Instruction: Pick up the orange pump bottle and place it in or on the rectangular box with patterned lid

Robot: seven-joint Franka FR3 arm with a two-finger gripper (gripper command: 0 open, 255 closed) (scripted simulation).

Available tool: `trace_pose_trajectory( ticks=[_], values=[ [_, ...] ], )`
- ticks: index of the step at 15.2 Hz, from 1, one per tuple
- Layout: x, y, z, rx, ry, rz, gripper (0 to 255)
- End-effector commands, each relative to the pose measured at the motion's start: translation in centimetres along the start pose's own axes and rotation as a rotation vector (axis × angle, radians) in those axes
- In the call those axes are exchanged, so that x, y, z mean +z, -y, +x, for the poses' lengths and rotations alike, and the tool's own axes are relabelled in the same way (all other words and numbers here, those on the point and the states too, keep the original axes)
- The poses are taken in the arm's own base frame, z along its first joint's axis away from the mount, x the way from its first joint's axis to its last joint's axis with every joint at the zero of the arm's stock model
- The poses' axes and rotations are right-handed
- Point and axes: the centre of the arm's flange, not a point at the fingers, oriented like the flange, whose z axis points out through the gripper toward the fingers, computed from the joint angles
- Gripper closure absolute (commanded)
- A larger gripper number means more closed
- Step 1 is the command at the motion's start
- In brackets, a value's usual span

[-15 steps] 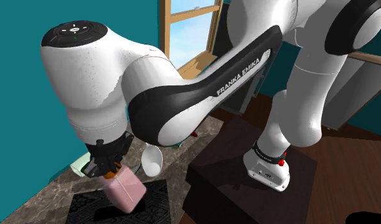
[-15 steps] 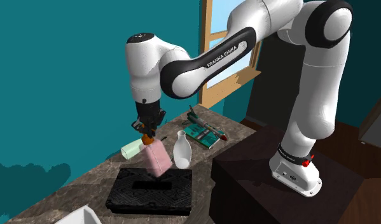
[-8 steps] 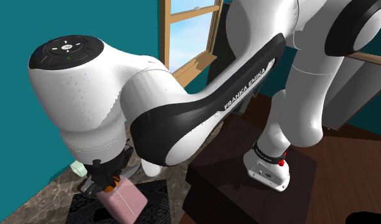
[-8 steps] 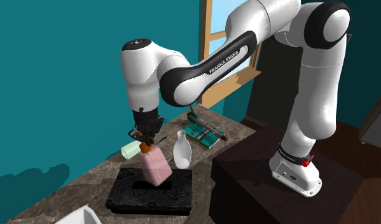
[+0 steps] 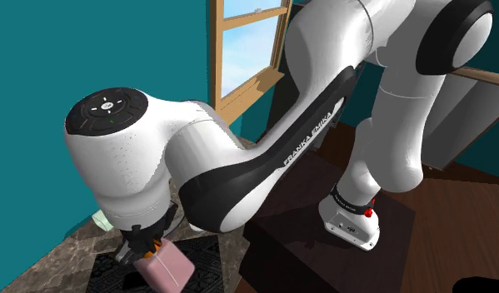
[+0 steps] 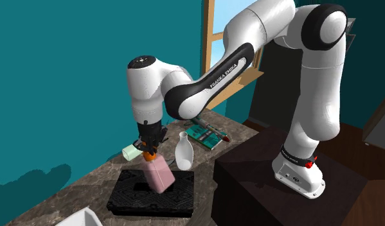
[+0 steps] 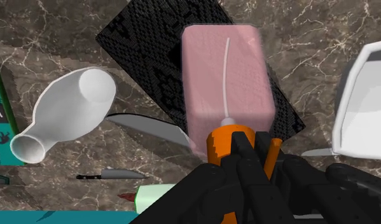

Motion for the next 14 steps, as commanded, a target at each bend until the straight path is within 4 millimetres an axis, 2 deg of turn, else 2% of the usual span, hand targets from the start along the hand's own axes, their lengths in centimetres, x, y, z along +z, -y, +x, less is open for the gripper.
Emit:
trace_pose_trajectory(
  ticks=[1,14],
  values=[
    [1.2,0.2,0.0,0.000,0.000,0.000,255],
    [8.0,0.2,-0.6,0.000,0.000,0.000,255]
  ],
)
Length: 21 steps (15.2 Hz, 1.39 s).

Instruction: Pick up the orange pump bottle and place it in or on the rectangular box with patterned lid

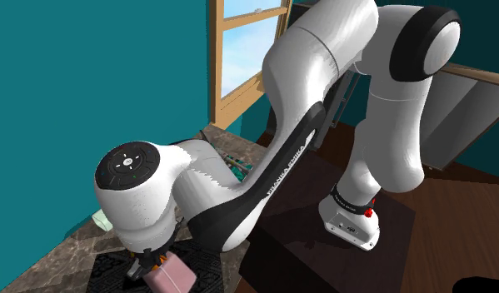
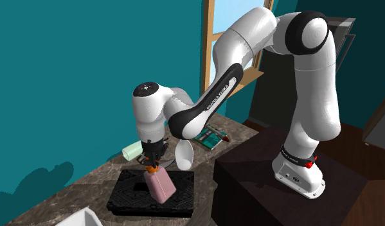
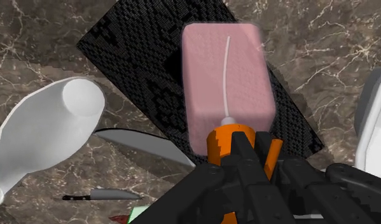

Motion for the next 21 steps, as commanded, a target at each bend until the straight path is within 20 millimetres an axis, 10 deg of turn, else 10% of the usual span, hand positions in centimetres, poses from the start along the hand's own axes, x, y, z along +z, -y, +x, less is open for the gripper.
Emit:
trace_pose_trajectory(
  ticks=[1,10,11,16,21],
  values=[
    [1.1,0.1,0.0,0.000,0.000,0.000,255],
    [2.1,0.1,-0.1,0.000,0.000,0.000,255],
    [2.1,0.1,-0.1,0.000,0.000,0.000,0],
    [2.1,0.1,-0.1,0.000,0.000,0.000,0],
    [-2.9,0.1,-0.1,0.000,0.000,0.000,0]
  ],
)
